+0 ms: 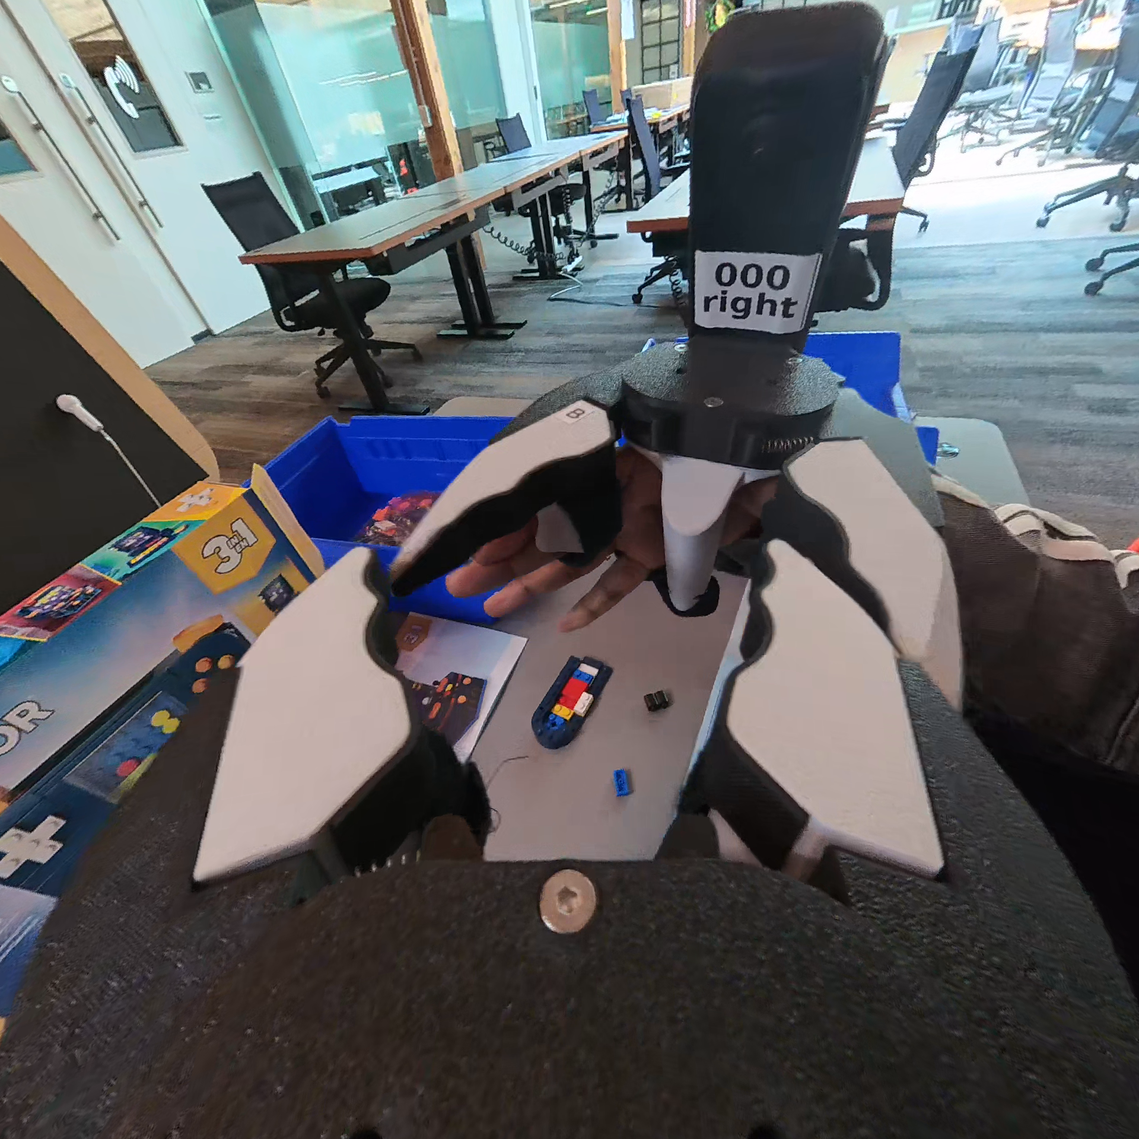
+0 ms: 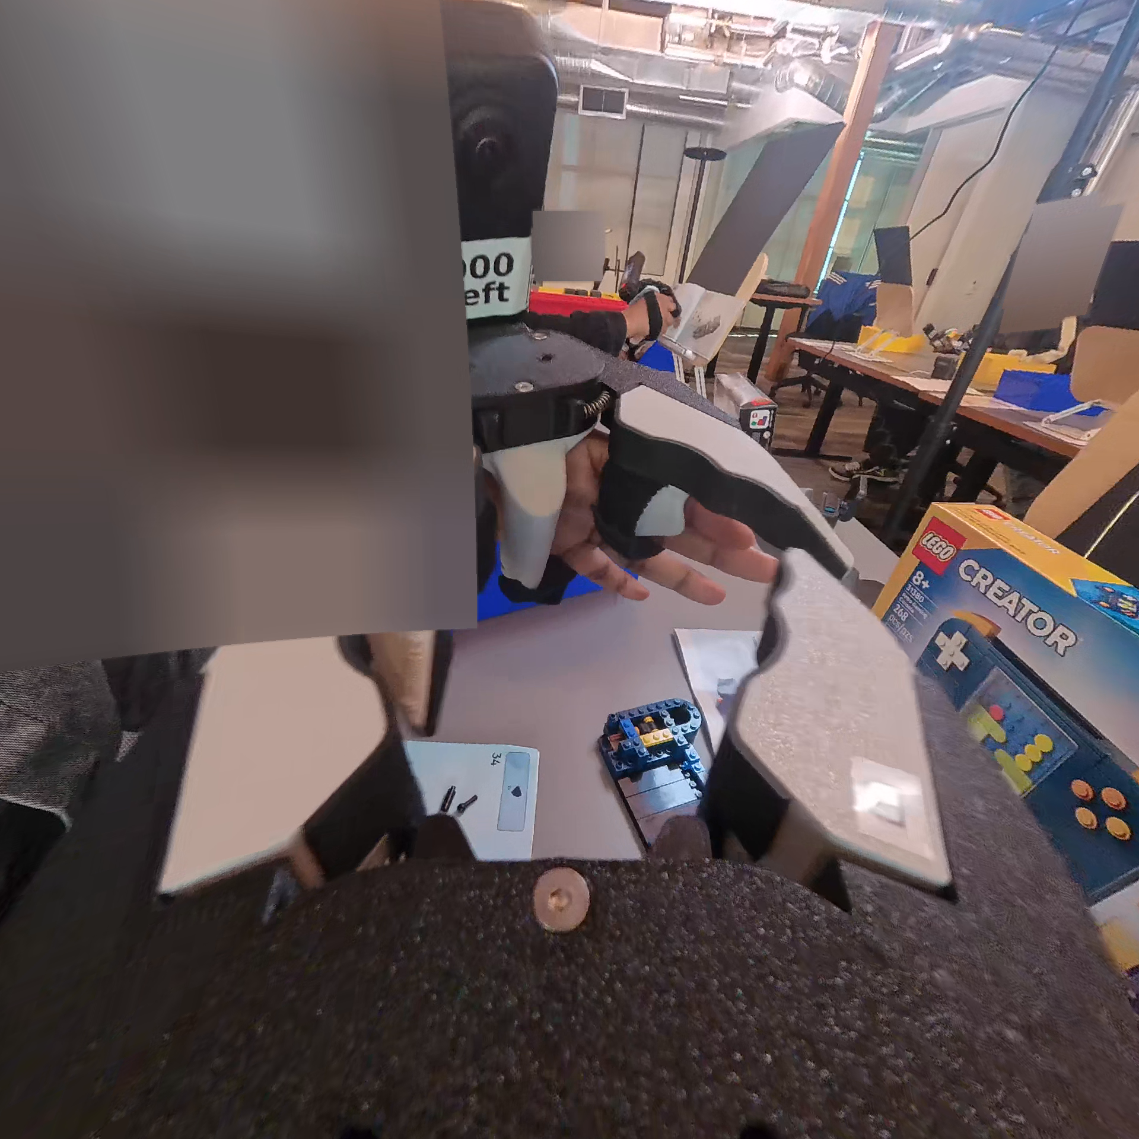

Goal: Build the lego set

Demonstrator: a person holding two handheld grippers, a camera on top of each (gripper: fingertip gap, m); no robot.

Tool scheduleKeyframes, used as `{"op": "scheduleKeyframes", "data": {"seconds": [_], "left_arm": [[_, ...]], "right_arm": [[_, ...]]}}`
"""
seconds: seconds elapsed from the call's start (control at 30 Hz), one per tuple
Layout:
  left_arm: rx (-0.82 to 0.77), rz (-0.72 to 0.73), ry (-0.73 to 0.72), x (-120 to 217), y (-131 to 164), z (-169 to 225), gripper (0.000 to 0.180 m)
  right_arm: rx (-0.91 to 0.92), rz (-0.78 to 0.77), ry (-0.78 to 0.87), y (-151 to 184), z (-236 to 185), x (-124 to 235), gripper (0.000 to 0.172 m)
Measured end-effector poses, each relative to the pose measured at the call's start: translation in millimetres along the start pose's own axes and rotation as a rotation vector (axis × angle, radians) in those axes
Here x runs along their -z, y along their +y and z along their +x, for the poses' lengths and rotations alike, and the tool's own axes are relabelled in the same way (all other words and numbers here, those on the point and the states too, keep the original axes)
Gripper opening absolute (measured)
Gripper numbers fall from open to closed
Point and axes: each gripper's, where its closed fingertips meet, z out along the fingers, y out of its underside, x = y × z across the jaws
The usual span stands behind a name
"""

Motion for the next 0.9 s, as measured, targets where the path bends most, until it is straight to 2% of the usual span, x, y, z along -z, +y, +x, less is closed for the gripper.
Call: {"op": "scheduleKeyframes", "data": {"seconds": [0.03,0.1,0.17,0.2,0.23,0.27,0.33,0.4,0.47,0.53,0.6,0.7,0.77,0.83,0.9], "left_arm": [[-0.001,0.005,-0.004,1.5,-0.5,-1.4,0.102],[0.016,0.034,0.011,3.4,-4.7,0.1,0.095],[0.01,0.062,0.027,5.8,-9.4,2.8,0.07],[-0.003,0.078,0.017,8.0,-11.8,1.3,0.053],[-0.005,0.088,-0.026,11.3,-13.5,-6.3,0.036],[0.011,0.11,-0.081,16.7,-16.5,-16.8,0.021],[0.08,0.17,-0.167,33.0,-22.8,-37.3,0.008],[0.122,0.221,-0.241,53.7,-26.8,-55.3,0.005],[0.137,0.263,-0.336,75.3,-30.4,-71.1,0.005],[0.13,0.301,-0.411,94.4,-34.8,-80.8,0.006],[0.108,0.308,-0.474,109.6,-35.4,-87.6,0.011],[0.065,0.273,-0.556,126.2,-30.1,-96.4,0.02],[0.057,0.258,-0.575,132.1,-27.6,-98.4,0.024],[0.056,0.259,-0.562,133.2,-28.7,-95.6,0.026],[0.043,0.272,-0.541,132.3,-33.4,-90.0,0.027]], "right_arm": [[-0.001,0.002,-0.013,0.1,-1.5,0.0,0.109],[-0.004,0.012,-0.052,-0.7,-7.9,-1.8,0.095],[0.01,-0.012,-0.036,3.0,-6.2,-5.5,0.088],[0.021,-0.042,-0.007,7.7,-1.6,-6.7,0.075],[0.031,-0.075,0.02,12.8,2.9,-7.1,0.064],[0.036,-0.114,0.042,18.8,6.6,-6.8,0.062],[0.029,-0.225,0.08,34.7,12.6,-3.6,0.059],[-0.006,-0.381,0.045,54.1,4.9,2.4,0.041],[-0.063,-0.541,-0.137,73.9,-29.5,8.9,0.028],[-0.059,-0.706,-0.328,93.6,-68.8,17.7,0.025],[0.001,-0.837,-0.35,108.5,-82.0,14.3,0.026],[-0.04,-0.979,-0.448,126.1,-115.6,1.9,0.026],[-0.054,-1.112,-0.496,151.4,-138.9,10.1,0.026],[-0.083,-1.18,-0.469,177.8,-157.0,17.6,0.029],[-0.109,-1.156,-0.378,198.8,-167.9,17.9,0.029]]}}
